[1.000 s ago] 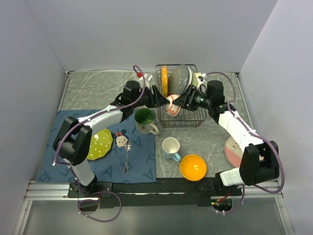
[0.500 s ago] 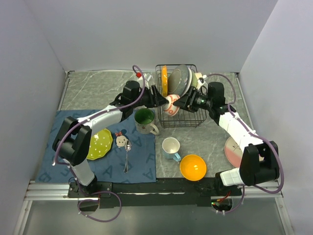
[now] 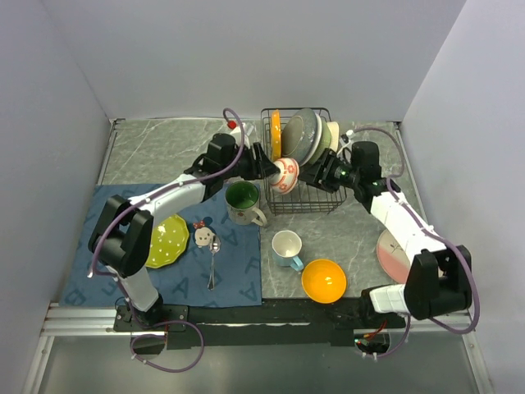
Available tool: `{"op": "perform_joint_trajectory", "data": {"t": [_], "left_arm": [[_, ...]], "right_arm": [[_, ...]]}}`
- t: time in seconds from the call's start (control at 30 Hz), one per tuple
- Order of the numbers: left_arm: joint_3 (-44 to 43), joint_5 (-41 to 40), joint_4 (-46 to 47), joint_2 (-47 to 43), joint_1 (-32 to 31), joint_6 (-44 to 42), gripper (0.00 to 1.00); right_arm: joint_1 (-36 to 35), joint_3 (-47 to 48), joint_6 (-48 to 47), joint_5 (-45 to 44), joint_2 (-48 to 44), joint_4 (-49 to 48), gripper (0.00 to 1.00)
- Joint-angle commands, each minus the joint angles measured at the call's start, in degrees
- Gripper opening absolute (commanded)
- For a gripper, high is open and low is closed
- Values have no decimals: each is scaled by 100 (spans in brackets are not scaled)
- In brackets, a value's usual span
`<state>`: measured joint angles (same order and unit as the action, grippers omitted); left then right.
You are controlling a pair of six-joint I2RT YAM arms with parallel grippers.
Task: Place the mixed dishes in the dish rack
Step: Pass the bowl from the right arm to the left, then place the bowl upside down on the dish rack
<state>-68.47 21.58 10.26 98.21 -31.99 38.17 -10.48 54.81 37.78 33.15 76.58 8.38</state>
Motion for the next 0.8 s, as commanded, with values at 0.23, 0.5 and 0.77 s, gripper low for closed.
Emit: {"op": "perform_joint_trajectory", "data": {"t": [0.23,0.5,0.77], "left_arm": [[-1423,-1349,-1148,488,-431,-943,1],[-1968,-2306,-1852,830,-800,-1146,1],[-2469,-2580,-2370,1261,-906,-1031,1]], "right_arm": [[37,373,-420,-1293,-890,814,55],[72,434,-456,-1609,-1390,1139,55],[116,487,-421,-1732,-1742,1359,55]]}}
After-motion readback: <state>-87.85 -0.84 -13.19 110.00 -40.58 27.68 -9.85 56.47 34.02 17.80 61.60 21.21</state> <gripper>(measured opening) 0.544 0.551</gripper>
